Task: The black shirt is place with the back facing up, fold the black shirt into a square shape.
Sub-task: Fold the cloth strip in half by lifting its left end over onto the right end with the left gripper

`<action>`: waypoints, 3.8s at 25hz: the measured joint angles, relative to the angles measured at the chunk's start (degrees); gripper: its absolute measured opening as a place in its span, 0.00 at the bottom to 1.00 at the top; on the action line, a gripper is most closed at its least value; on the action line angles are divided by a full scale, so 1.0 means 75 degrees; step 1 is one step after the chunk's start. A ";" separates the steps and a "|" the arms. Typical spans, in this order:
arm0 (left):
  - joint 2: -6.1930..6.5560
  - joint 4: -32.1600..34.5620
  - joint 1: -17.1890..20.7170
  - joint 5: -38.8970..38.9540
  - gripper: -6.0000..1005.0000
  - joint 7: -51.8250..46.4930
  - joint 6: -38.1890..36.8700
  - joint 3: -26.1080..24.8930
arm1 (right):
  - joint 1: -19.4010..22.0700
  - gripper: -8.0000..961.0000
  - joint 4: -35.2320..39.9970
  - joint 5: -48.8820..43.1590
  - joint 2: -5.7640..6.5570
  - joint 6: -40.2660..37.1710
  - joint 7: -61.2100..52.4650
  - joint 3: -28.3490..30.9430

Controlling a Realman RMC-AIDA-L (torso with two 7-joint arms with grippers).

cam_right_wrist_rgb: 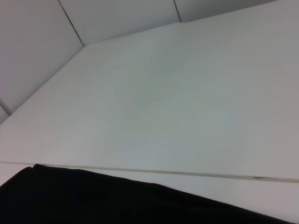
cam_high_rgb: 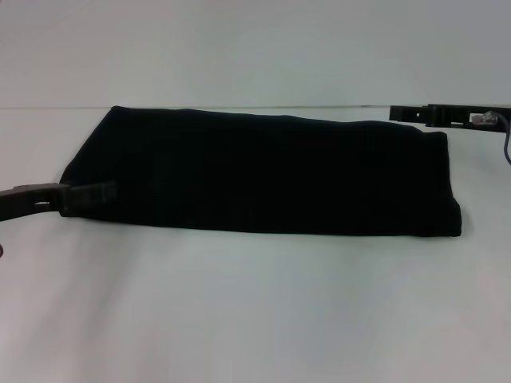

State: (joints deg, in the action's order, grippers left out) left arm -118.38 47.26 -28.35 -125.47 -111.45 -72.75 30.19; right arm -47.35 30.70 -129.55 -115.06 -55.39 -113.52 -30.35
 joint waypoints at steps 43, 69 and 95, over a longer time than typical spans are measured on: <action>-0.0119 -0.0946 -0.0039 -0.0087 0.54 0.0895 0.1924 0.0180 | 0.0491 0.73 0.0190 -0.0019 0.0114 -0.0965 0.0313 -0.0344; -0.0079 -0.0947 -0.0058 -0.0099 0.01 0.0891 0.1736 0.0182 | 0.1511 0.71 0.0173 -0.0248 0.0626 -0.2020 -0.0304 -0.0401; -0.0075 -0.0898 -0.0013 -0.0098 0.01 0.0844 0.1651 0.0129 | 0.1352 0.09 0.0025 -0.0432 0.0417 -0.1306 -0.0215 -0.0846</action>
State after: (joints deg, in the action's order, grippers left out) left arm -118.94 40.52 -28.45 -126.21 -105.12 -60.37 31.16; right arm -37.21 30.89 -132.79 -111.93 -65.18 -115.13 -36.70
